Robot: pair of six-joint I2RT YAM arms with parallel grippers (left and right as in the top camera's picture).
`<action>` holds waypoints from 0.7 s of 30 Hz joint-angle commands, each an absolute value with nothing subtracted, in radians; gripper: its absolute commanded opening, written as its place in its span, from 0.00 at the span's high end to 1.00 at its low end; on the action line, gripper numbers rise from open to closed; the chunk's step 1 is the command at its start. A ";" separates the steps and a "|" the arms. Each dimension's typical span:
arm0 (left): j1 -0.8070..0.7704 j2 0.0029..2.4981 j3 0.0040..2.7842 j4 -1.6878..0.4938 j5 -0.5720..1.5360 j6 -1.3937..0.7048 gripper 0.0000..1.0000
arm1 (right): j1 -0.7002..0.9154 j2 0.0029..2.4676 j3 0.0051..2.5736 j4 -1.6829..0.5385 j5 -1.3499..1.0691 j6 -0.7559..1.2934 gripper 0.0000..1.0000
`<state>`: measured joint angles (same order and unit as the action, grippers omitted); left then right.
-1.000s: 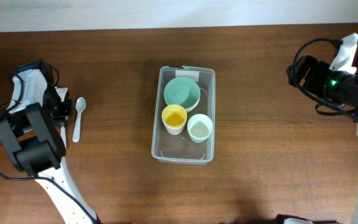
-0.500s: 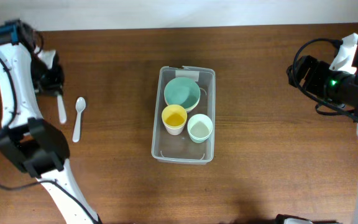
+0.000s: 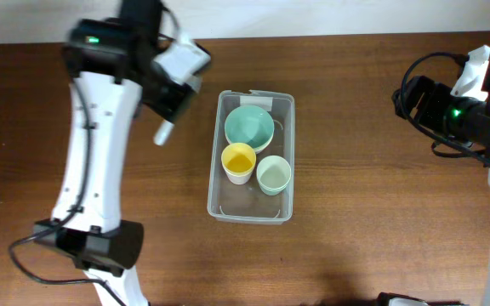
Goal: Pack container
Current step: 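Carry the white fork into the container's lower area and release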
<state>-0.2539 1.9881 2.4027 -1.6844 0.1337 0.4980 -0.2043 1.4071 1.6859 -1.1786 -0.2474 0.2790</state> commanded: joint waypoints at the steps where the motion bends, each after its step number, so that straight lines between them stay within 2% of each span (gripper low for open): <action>1: -0.356 1.995 2.334 -1.688 0.208 0.740 0.99 | -0.211 1.404 1.696 -1.179 -0.238 0.269 0.01; 12: -0.591 1.995 1.985 -1.679 0.250 1.078 0.99 | -0.211 1.403 1.696 -1.179 -0.238 0.269 0.01; 21: -0.654 1.995 1.918 -1.601 0.255 1.092 0.96 | -0.211 1.403 1.696 -1.179 -0.238 0.269 0.01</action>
